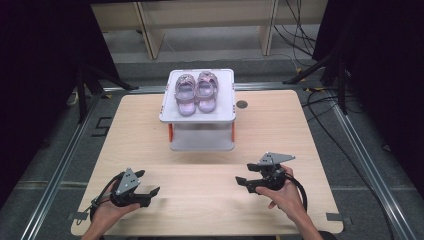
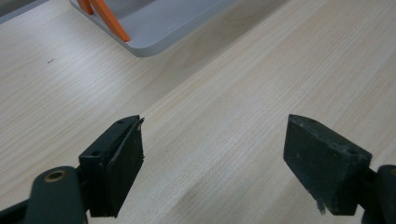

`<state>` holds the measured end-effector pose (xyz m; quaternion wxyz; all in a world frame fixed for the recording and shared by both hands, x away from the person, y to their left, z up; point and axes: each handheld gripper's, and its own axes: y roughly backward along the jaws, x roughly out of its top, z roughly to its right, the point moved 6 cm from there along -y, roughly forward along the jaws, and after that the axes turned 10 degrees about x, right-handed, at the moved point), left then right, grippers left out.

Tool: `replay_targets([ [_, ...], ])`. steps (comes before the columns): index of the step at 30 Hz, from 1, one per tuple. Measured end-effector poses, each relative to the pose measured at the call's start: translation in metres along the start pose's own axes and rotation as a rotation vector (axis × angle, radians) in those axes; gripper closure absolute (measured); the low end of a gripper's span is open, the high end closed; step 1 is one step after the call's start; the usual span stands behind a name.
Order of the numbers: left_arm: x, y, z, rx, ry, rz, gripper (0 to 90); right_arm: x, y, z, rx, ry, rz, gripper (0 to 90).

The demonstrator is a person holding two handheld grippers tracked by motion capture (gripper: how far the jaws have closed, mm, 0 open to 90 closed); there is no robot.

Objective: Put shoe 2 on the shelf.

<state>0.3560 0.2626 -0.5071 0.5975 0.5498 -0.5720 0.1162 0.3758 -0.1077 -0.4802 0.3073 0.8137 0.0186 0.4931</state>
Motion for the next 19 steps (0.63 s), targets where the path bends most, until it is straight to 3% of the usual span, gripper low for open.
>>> replay_targets([
  [1, 0.000, -0.001, 0.000, 0.012, 0.004, 0.008, 19.5, -0.002, 0.000, 0.002, 0.001, 0.028, 0.003, 30.8],
  [2, 0.000, -0.001, 0.001, -0.004, 0.010, 0.003, 19.4, -0.006, 0.001, 0.003, -0.016, 0.035, -0.006, 30.6],
  [7, 0.000, -0.001, 0.001, 0.002, 0.012, 0.005, 19.4, -0.021, 0.000, -0.001, -0.015, -0.007, -0.037, 27.6],
  [9, -0.001, -0.001, -0.002, 0.010, -0.017, -0.011, 19.4, -0.026, -0.001, 0.001, -0.052, 0.017, -0.056, 24.9],
  [10, -0.001, -0.001, 0.000, 0.006, 0.001, -0.003, 19.4, -0.028, -0.001, 0.003, -0.070, 0.026, -0.066, 23.3],
  [12, -0.001, -0.001, 0.000, 0.006, -0.001, -0.004, 19.4, -0.033, -0.003, 0.003, -0.092, 0.026, -0.089, 21.7],
  [13, -0.001, -0.001, 0.000, 0.006, -0.001, -0.003, 19.4, -0.034, -0.004, 0.001, -0.089, 0.008, -0.093, 22.0],
  [15, -0.001, -0.001, -0.002, 0.009, -0.019, -0.011, 19.4, -0.035, -0.004, 0.001, -0.085, 0.023, -0.092, 22.1],
  [19, -0.001, -0.001, 0.000, 0.003, -0.005, -0.007, 19.4, -0.035, -0.003, 0.000, -0.088, 0.027, -0.088, 21.8],
])
